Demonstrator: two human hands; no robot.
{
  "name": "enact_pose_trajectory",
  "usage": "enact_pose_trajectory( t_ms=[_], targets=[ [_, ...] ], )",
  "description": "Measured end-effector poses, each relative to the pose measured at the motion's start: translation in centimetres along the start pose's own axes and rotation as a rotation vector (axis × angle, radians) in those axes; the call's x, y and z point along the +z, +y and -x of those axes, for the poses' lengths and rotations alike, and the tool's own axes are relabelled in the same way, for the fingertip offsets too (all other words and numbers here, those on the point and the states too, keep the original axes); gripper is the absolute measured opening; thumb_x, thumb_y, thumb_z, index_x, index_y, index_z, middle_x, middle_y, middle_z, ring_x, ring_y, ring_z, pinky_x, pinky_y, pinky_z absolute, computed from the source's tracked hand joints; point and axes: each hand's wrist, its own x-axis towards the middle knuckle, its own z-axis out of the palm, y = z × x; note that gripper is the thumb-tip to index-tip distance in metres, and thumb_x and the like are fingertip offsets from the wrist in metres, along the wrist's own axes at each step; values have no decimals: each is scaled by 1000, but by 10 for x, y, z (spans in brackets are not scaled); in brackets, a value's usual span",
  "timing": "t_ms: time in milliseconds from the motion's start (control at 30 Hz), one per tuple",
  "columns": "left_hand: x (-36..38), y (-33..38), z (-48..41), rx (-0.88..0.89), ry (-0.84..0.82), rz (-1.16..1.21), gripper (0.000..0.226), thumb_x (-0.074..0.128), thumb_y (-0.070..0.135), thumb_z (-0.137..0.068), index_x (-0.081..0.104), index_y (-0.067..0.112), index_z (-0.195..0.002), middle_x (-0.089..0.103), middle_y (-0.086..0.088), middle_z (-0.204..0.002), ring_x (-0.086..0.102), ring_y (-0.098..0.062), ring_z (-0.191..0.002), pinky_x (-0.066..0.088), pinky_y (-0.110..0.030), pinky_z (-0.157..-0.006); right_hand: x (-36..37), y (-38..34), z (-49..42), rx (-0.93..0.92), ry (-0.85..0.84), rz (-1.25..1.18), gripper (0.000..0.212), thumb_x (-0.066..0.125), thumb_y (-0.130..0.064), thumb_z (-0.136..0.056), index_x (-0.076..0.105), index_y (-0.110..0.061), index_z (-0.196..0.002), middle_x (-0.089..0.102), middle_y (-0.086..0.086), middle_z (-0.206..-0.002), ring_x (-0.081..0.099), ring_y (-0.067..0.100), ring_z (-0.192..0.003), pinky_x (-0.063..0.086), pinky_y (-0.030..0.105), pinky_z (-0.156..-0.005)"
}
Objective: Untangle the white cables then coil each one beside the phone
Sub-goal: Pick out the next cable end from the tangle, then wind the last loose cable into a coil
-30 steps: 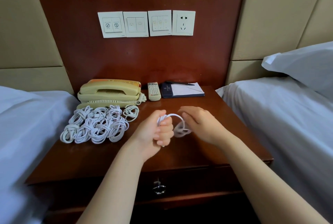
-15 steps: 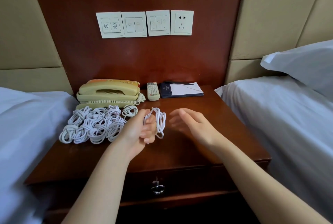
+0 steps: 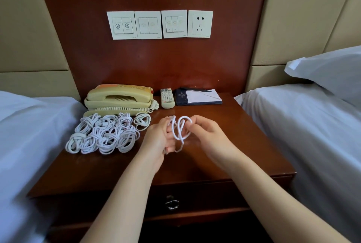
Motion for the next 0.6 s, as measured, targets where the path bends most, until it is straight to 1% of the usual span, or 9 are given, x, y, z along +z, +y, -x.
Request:
enact_pose_trajectory(
  t_ms=[67, 133, 167, 233, 300, 367, 433, 500, 600],
  targets=[
    [-10, 0, 1, 39, -37, 113, 38, 38, 25, -100, 38, 17, -63, 30, 9, -35, 24, -3, -25, 18, -13, -30, -10, -2, -1, 57, -6, -255, 24, 43, -11, -99, 53, -8, -77, 63, 5, -76, 62, 15, -74, 54, 28, -73],
    [-22, 2, 0, 46, -23, 174, 38, 37, 22, -100, 33, 19, -62, 24, 10, -37, 21, -3, -26, 16, -14, -29, -22, -2, -2, 102, 38, -457, 24, 41, -13, -99, 52, -7, -79, 64, 7, -76, 64, 17, -75, 55, 28, -72],
    [-25, 3, -1, 47, -13, 188, 39, 38, 21, -100, 31, 20, -61, 22, 10, -38, 19, -3, -27, 16, -14, -30, -27, -1, -3, 124, 80, -531, 27, 40, -15, -100, 51, -7, -77, 65, 7, -74, 65, 17, -75, 56, 29, -72],
    [-28, 5, -3, 37, -9, 178, 41, 39, 20, -100, 29, 19, -60, 21, 9, -38, 19, -3, -27, 15, -14, -30, -35, 3, -5, 159, 169, -625, 39, 37, -19, -101, 49, -9, -66, 62, 4, -65, 67, 15, -71, 57, 28, -70],
    [-27, 3, -3, 20, -14, 150, 41, 42, 20, -100, 30, 18, -60, 21, 9, -38, 20, -3, -27, 16, -15, -31, -36, 5, -7, 172, 242, -666, 43, 35, -20, -102, 46, -11, -61, 54, 2, -57, 63, 13, -62, 56, 27, -64],
    [-25, 1, -3, 14, -14, 142, 40, 46, 22, -98, 33, 17, -60, 21, 9, -38, 20, -3, -28, 17, -16, -30, -35, 5, -10, 172, 310, -710, 40, 35, -20, -103, 44, -11, -64, 44, -1, -51, 52, 11, -50, 53, 27, -63],
    [-23, 1, -3, 23, -6, 155, 40, 49, 22, -97, 33, 18, -60, 21, 9, -39, 20, -3, -29, 17, -16, -30, -35, 4, -12, 167, 385, -772, 36, 35, -20, -103, 44, -11, -69, 35, -3, -49, 39, 9, -43, 51, 27, -62],
    [-23, 2, -3, 34, 10, 188, 41, 49, 21, -97, 33, 19, -59, 21, 9, -39, 20, -3, -28, 17, -15, -30, -40, 3, -15, 146, 453, -782, 34, 36, -20, -103, 46, -11, -71, 29, -5, -47, 31, 8, -40, 49, 24, -59],
    [-27, 6, -2, 63, 46, 250, 42, 48, 20, -97, 31, 20, -59, 21, 8, -36, 19, -3, -28, 17, -15, -29, -50, 3, -16, 125, 510, -654, 33, 39, -22, -102, 46, -14, -71, 28, -6, -49, 28, 7, -43, 44, 22, -55]
  ],
)
